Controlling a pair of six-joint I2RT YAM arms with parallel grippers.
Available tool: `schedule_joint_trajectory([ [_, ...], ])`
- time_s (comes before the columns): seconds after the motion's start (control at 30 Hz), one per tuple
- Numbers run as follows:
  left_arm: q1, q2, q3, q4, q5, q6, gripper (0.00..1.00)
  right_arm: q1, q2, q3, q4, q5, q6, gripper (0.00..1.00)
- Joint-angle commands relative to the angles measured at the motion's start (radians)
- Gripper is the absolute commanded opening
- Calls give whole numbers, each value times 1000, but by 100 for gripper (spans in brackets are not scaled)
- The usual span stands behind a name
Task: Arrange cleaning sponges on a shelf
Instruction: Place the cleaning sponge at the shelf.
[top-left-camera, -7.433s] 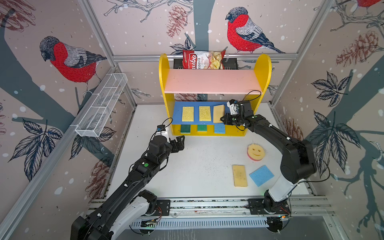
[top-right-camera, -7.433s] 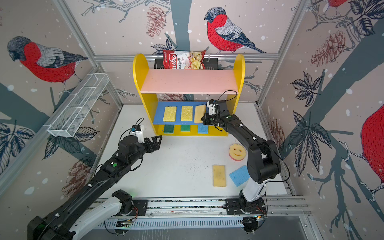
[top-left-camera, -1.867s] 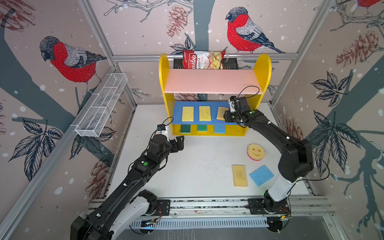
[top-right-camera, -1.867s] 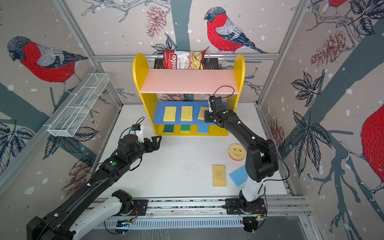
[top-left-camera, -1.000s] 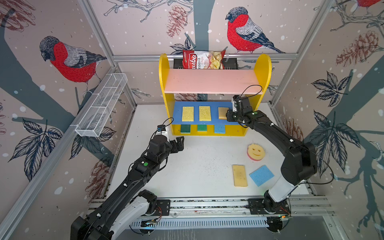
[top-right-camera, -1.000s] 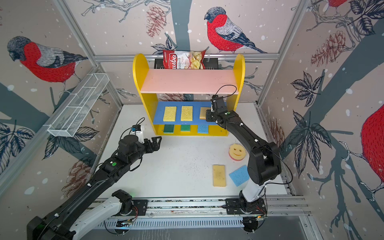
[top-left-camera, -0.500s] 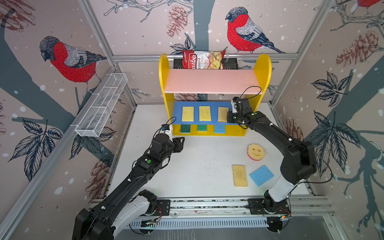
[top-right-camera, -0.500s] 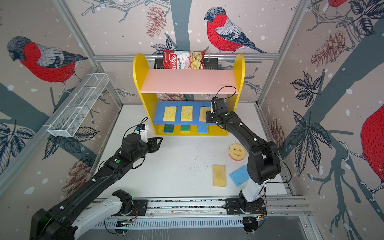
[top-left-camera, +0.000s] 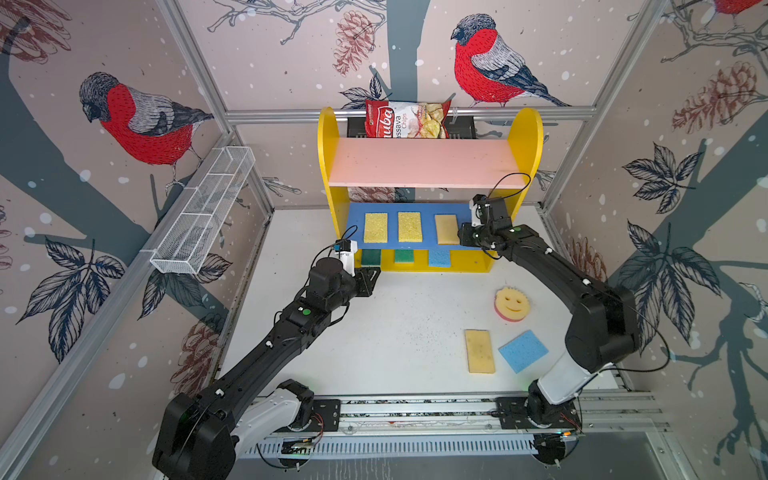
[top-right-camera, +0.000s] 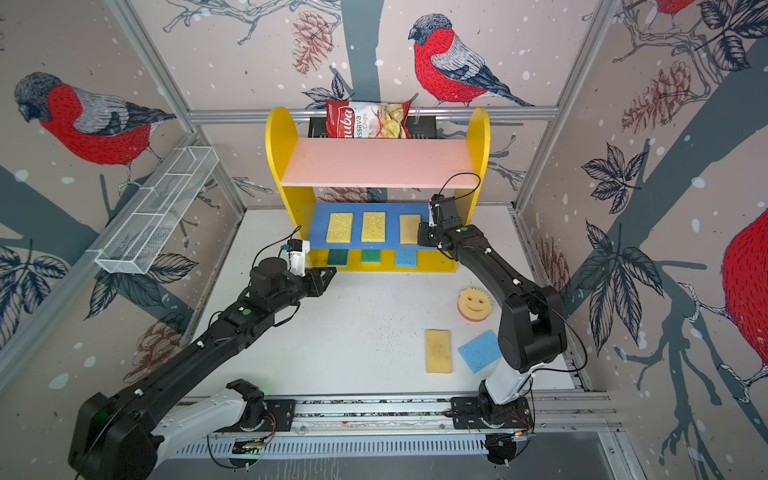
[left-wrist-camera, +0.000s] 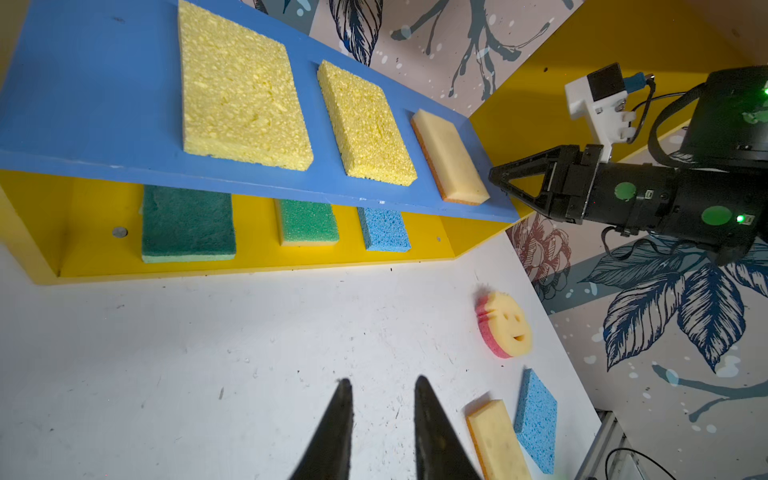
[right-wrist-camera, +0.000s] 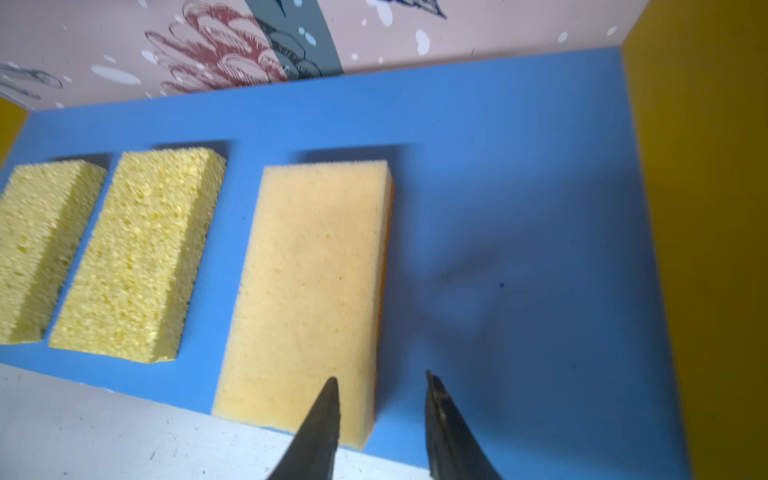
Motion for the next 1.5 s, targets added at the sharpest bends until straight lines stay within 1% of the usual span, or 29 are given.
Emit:
schedule_joint_trajectory([
  [0.0, 0, -17, 4, 34, 4, 8, 27, 1, -24, 7, 22, -27, 6, 40],
  [0.07, 0, -33, -5, 27, -7, 12, 27, 6, -36, 12, 16, -37, 12, 42],
  [0.2, 0, -71, -31, 7, -35, 25, 27, 34, -64, 12, 0, -30, 15, 42],
  [0.3, 0, -94, -43, -21, -57, 38, 27, 59, -88, -8, 5, -26, 20, 30],
  [0.37, 0, -110, -50, -39, -72, 43, 27, 67, -99, -25, 13, -26, 32, 21],
  [0.4, 0, -118, -55, -45, -78, 44, 27, 70, -105, -35, 19, -30, 37, 18],
  [0.53, 1, -143, -69, -60, -96, 48, 27, 72, -108, -69, 42, -37, 53, 10],
  [0.67, 1, -155, -75, -66, -108, 49, 27, 73, -91, -67, 34, -63, 61, 2],
  [1.03, 2, -146, -64, -81, -128, 60, 27, 83, -51, -128, 80, -88, 81, 1],
  [1.47, 3, -132, -66, -76, -130, 62, 27, 61, 0, -100, 97, -115, 73, 1],
])
